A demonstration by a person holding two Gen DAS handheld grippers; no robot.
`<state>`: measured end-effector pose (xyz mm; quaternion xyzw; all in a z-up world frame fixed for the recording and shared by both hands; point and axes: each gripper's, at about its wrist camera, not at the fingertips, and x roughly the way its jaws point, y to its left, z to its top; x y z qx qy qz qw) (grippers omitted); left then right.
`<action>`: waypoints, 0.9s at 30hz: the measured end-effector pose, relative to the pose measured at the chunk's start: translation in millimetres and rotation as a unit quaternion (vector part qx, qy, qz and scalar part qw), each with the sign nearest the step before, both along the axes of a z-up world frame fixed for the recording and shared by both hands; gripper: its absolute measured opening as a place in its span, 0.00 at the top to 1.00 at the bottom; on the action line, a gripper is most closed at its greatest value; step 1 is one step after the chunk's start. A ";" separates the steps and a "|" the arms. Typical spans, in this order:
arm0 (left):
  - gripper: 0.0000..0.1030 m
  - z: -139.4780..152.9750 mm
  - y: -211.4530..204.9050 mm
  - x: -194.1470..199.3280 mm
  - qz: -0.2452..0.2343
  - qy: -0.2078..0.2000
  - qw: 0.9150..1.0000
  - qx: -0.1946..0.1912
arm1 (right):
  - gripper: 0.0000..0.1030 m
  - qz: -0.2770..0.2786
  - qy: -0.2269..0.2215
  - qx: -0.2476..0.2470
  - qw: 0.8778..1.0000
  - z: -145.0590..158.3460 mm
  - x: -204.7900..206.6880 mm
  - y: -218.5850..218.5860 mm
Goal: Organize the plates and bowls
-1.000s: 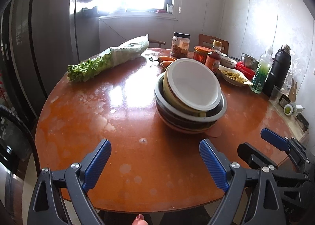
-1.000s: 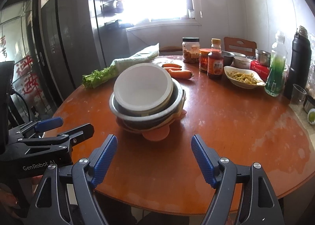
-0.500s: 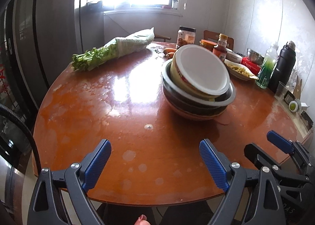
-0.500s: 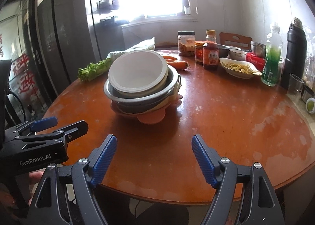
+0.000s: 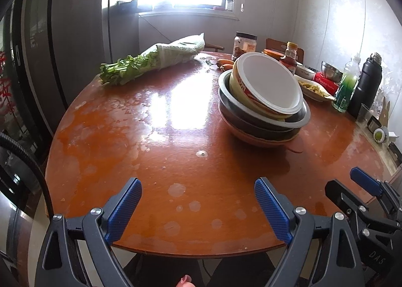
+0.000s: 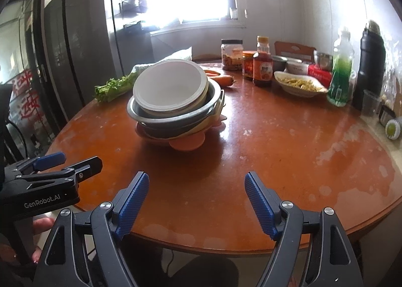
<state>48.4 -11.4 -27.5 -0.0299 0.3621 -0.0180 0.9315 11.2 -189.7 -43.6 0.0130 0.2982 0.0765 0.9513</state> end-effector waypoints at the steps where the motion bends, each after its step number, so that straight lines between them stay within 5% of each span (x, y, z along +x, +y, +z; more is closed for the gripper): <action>1: 0.11 0.1 -0.7 -0.6 -0.002 0.000 1.000 0.000 | 0.23 -0.001 0.000 -0.002 1.000 -0.1 0.0 0.4; 27: 0.11 -5.9 -11.8 -5.5 -0.007 0.005 1.000 0.012 | 0.22 -0.005 0.006 0.002 1.000 -4.7 -6.3 -5.8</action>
